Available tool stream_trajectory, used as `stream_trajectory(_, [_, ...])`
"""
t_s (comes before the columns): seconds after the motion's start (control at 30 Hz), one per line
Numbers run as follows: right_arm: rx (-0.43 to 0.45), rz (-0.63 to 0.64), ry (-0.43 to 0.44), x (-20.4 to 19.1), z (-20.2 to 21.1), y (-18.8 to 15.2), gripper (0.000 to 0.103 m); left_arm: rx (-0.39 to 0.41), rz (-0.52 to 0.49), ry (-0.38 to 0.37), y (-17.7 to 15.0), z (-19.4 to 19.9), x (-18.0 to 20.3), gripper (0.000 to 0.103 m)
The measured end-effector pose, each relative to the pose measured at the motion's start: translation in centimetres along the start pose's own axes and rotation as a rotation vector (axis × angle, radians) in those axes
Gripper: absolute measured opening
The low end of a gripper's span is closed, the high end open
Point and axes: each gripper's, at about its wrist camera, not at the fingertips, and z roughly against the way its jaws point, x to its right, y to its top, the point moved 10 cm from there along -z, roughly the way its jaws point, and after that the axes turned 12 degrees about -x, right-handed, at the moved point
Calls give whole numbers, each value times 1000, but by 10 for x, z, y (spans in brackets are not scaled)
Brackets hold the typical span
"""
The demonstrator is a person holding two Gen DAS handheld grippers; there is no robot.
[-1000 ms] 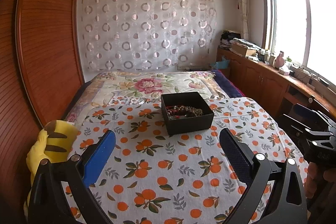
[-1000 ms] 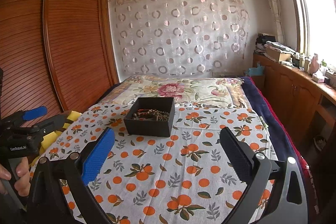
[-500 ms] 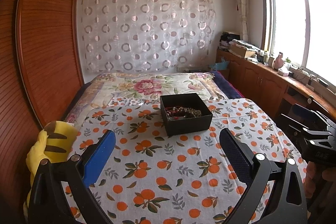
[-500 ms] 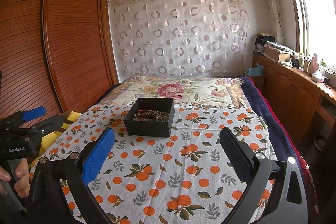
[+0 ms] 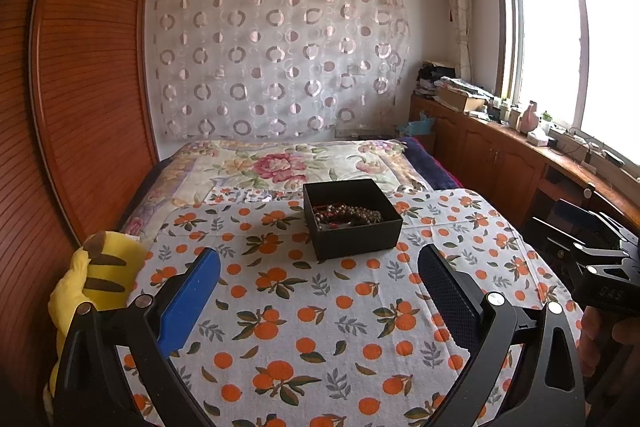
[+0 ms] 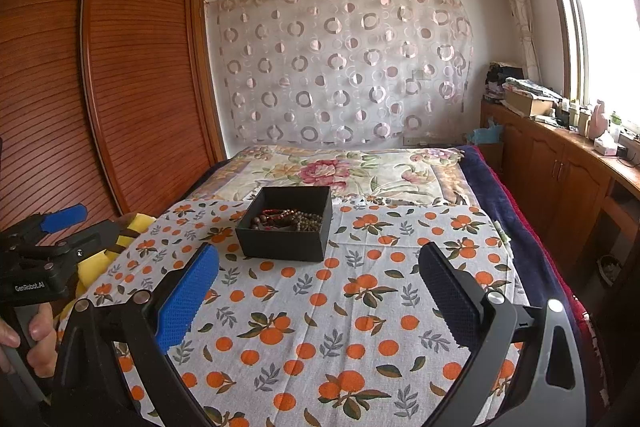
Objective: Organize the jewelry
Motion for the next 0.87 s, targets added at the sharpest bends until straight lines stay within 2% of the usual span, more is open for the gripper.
stream_trajectory(0.87, [2, -3, 0, 1, 1, 0, 101, 0, 5, 3, 0, 2, 2, 96])
